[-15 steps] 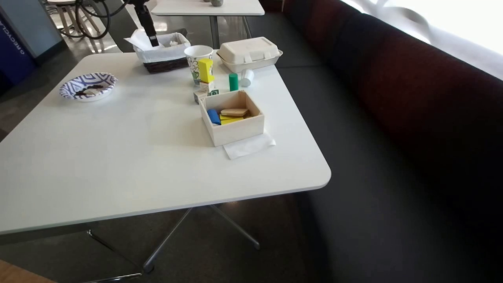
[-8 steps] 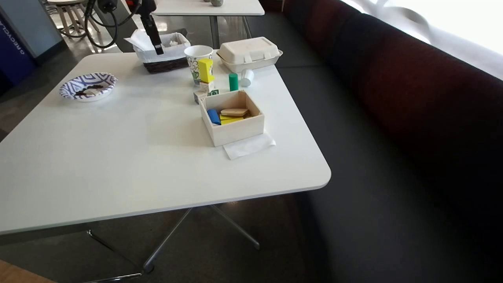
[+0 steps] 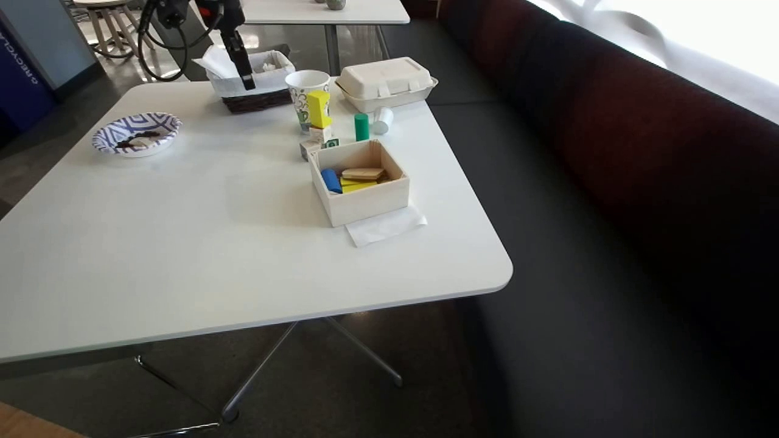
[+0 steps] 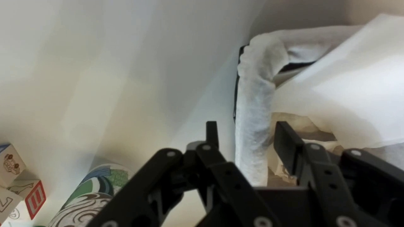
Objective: Move the bowl on the table
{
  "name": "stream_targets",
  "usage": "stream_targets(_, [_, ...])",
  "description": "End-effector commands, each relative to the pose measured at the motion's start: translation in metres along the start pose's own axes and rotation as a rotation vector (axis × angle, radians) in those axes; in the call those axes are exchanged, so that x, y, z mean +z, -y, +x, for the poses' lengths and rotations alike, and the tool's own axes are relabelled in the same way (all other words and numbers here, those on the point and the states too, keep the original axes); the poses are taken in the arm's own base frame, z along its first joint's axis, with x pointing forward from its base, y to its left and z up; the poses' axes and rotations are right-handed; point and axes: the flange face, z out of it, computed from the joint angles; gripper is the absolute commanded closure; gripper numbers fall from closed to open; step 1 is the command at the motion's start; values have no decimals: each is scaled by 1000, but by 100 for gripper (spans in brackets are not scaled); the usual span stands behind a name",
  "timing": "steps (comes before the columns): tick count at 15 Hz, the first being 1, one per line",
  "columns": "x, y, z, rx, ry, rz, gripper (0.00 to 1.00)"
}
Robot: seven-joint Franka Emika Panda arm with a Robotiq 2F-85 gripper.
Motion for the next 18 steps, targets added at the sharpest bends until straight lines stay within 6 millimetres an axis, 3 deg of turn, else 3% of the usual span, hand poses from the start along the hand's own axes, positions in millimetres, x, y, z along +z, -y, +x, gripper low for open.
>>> stream_targets(1, [9, 3, 2, -4, -5, 4, 56])
stream_targets(2, [10, 3, 3, -3, -2, 4, 62])
stream_targets(5, [13, 2, 2, -4, 3, 3, 60])
stream_targets(8, [17, 2, 2, -5, 4, 0, 64])
stream_targets(9, [17, 2, 2, -7, 4, -1, 69])
stream_targets(12, [16, 3, 2, -9, -1, 3, 97])
stream_targets(13, [13, 4, 1, -5, 5, 3, 100])
stream_targets(18, [-11, 5, -3, 13, 17, 1, 96])
